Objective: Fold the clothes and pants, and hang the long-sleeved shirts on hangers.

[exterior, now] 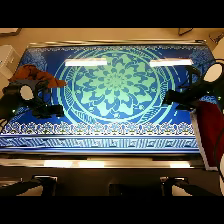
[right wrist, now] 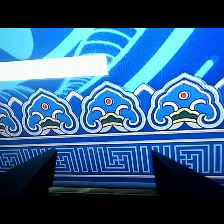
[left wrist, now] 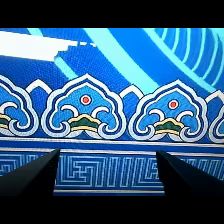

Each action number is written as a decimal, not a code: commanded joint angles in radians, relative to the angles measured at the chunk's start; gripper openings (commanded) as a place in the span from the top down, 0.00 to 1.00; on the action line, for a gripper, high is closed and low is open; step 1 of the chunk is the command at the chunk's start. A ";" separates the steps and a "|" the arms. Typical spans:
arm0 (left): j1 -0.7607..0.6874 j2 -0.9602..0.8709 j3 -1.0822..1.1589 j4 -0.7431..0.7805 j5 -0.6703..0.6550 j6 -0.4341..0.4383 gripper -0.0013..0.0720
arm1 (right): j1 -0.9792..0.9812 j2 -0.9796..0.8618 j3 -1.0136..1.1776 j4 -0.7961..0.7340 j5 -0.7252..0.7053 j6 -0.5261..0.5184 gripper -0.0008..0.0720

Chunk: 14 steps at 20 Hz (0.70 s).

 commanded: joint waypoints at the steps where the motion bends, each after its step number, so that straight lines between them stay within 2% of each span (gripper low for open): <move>1: -0.001 0.000 0.000 0.000 0.000 0.000 0.01 | 0.001 0.000 0.000 0.000 0.000 0.000 0.05; 14: -0.001 0.000 0.000 0.000 0.000 0.000 0.01 | 0.001 0.000 0.000 0.001 -0.021 0.000 0.05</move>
